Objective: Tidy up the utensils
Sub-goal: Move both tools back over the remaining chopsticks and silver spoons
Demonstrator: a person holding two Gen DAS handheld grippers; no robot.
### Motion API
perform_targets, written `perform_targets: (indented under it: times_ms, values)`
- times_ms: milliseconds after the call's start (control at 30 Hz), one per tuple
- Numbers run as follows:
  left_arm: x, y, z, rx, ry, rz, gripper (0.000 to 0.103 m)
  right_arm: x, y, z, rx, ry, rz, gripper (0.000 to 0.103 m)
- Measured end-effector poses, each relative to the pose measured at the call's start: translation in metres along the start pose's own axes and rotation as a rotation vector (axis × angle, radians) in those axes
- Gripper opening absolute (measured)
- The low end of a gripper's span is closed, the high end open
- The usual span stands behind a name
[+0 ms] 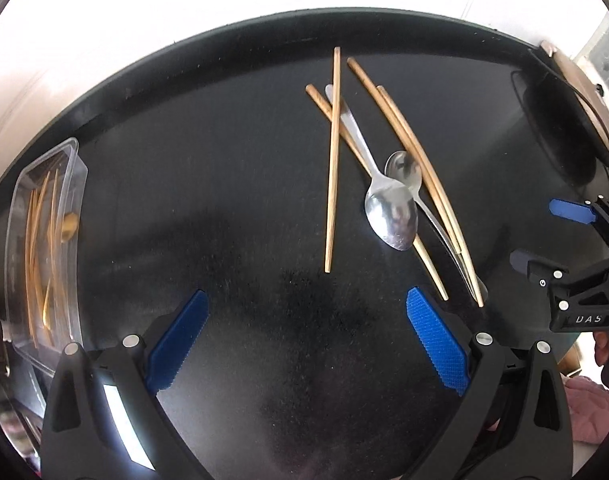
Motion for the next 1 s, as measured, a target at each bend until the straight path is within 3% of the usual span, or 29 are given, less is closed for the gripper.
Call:
perform_targets:
  times_ms: [567,867,1000]
  values:
    - [-0.043,-0.001,0.044,-0.077,0.084,0.031,0.097,-0.05,0.021,0.041,0.045,0.092,-0.105,0.096]
    - [-0.055,0.007,0.062,-0.12,0.085,0.03,0.097,-0.059,0.011,0.042,0.08,0.068,-0.076,0.096]
    - [-0.061,0.005,0.072,-0.104,0.101,0.029,0.097,-0.06,-0.001,0.039,0.08,0.064,-0.062,0.096]
Point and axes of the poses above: each gripper's, at about its wrist camera, not at the fingertips, and z roughly the way its jaws point, y to its left, x to its underside, the point moved 1 cm from there along z, roughly the way its jaws point, and after that the axes turned 11 degrees about y, right-handed, at the moved point
